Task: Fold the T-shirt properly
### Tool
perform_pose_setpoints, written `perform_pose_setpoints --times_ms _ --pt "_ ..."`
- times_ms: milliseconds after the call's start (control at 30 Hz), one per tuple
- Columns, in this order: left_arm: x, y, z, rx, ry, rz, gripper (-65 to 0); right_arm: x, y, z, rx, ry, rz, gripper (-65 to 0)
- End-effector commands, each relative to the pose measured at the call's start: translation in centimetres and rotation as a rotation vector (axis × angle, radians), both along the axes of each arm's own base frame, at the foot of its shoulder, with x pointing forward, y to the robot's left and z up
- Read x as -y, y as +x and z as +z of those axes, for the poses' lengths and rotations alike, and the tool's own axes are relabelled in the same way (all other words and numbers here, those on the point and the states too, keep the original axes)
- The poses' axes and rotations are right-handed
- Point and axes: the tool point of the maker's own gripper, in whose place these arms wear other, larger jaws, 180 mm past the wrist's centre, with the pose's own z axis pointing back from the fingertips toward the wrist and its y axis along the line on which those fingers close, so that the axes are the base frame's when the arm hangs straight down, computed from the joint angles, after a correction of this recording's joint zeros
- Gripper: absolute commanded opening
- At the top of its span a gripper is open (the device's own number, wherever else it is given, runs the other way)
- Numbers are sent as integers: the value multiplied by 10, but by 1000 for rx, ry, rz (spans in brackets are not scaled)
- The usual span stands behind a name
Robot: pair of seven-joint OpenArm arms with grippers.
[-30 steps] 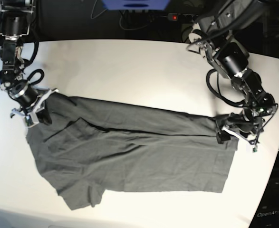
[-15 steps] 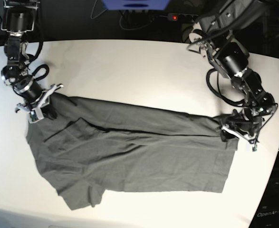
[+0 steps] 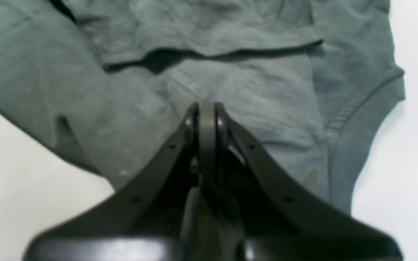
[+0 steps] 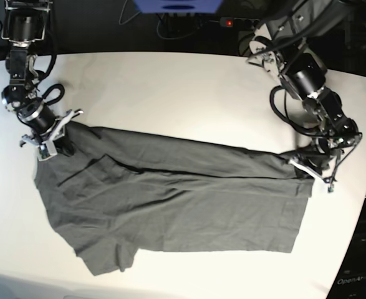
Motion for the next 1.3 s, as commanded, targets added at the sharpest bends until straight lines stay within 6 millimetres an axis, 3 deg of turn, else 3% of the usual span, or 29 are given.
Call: perform_pose_setpoints --times_ms 0,133,433,633,967,1267 --pt "-9 13 14 53 4 8 -631 7 6 13 45 0 -3 -647" --pt "-9 15 5 77 -24 13 -631 7 5 12 42 1 -3 -647" --pt "3 14 -11 73 -69 8 -631 16 -9 -14 2 49 -43 -647" --pt "-5 7 -20 35 -68 8 -631 27 -16 -23 -19 49 -59 -647" --pt "-40 -50 -50 -153 -3 12 -631 35 -36 -31 -51 34 -58 -647" --pt "-58 -94 -55 -233 81 19 -631 35 -51 -40 -83 34 -60 -647"
